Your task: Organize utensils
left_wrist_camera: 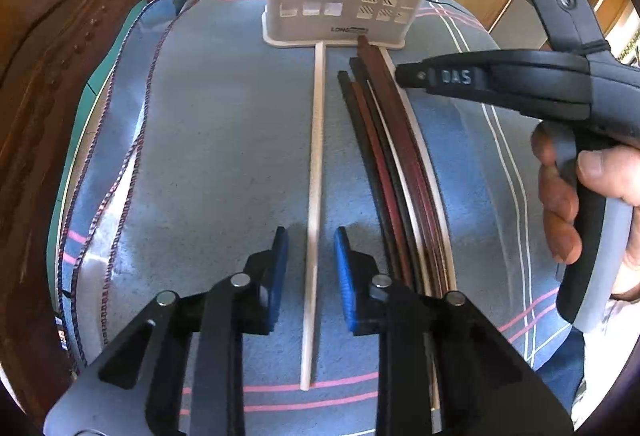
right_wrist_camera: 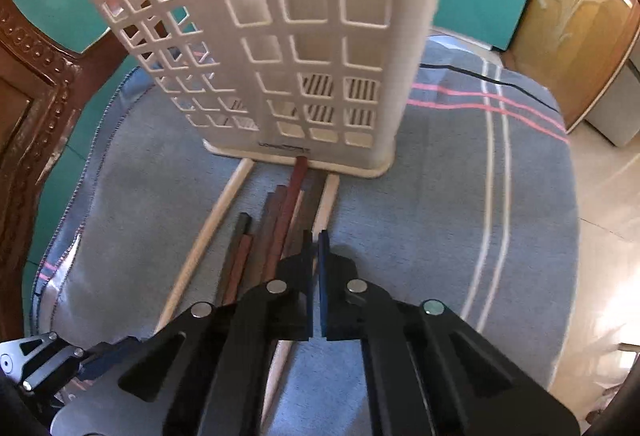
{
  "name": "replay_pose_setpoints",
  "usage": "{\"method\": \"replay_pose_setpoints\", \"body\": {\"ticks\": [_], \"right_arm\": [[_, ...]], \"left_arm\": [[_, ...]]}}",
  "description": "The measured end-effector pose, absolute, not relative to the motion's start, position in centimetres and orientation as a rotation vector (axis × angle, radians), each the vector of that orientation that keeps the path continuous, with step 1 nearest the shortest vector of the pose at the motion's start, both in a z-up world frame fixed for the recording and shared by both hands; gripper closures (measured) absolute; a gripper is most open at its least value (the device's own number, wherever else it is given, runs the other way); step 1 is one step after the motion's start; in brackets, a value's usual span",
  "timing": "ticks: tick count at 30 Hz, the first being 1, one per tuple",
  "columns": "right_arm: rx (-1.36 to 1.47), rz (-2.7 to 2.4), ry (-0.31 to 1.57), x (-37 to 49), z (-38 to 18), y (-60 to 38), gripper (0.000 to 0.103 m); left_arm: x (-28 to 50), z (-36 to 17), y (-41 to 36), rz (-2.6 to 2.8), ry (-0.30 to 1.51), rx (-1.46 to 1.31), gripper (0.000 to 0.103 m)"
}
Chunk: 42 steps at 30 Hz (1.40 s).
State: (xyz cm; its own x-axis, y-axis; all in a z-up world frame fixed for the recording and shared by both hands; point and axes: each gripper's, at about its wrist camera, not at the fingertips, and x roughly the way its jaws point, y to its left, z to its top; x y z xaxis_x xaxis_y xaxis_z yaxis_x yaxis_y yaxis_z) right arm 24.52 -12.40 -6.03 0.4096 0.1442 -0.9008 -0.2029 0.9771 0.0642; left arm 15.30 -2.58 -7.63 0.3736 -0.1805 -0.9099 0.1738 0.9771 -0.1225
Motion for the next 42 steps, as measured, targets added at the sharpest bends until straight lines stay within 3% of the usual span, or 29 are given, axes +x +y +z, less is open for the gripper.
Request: {"method": "replay_pose_setpoints", "body": {"ticks": [3,9,13,15,17,19,22,24,25,26,38,42], "right_arm": [[-0.013,0.258,1.148,25.1,-6.6,-13.5,0.100],[-0.003,0.261,1.136,25.7,-7.6,-14.3,0.099],[0.118,0.282,1.142,27.5,-6.9,-15.2,0.099],[0.145,0.329,1.152,27.6,-7.1,-14.9,0.085],[0.155,0.348,1.156,27.6,-7.4,-14.2,0.064],[0.069,0.329,1.125,27.3,-7.4,-12.9,0.061],[-0.026,0.271,1.101,26.3,-7.3,-11.2,0.064],[-0.016,0.241,1.109,26.0,-7.1,-11.4,0.076],[-0.006,0.228,1.114,25.8,-6.9,-11.9,0.090],[0.019,0.229,1.127,25.7,-6.9,-12.5,0.095],[-0.017,0.125,1.173,22.4,-5.9,-19.7,0.096],[-0.003,0.159,1.155,21.9,-6.0,-21.2,0.086]], "left_arm": [[14.7,-7.3,-2.0,-0.229,1.166,0.006,0.078],[12.8,-8.9,-1.4,-0.220,1.163,-0.006,0.065],[12.5,-8.7,-1.1,-0.216,1.163,-0.013,0.065],[12.2,-8.7,-1.1,-0.218,1.162,-0.009,0.065],[12.7,-8.8,-0.9,-0.218,1.163,-0.008,0.065],[13.0,-8.8,-0.9,-0.218,1.163,-0.007,0.065],[13.2,-8.9,-0.9,-0.218,1.162,-0.006,0.065],[13.5,-9.0,-0.8,-0.220,1.161,-0.010,0.065],[13.5,-9.0,-0.7,-0.221,1.161,-0.014,0.065],[13.6,-9.0,-0.7,-0.222,1.161,-0.016,0.065],[14.9,-9.3,-0.6,-0.205,1.166,-0.026,0.065],[17.1,-9.2,-0.7,-0.185,1.164,-0.041,0.065]]}}
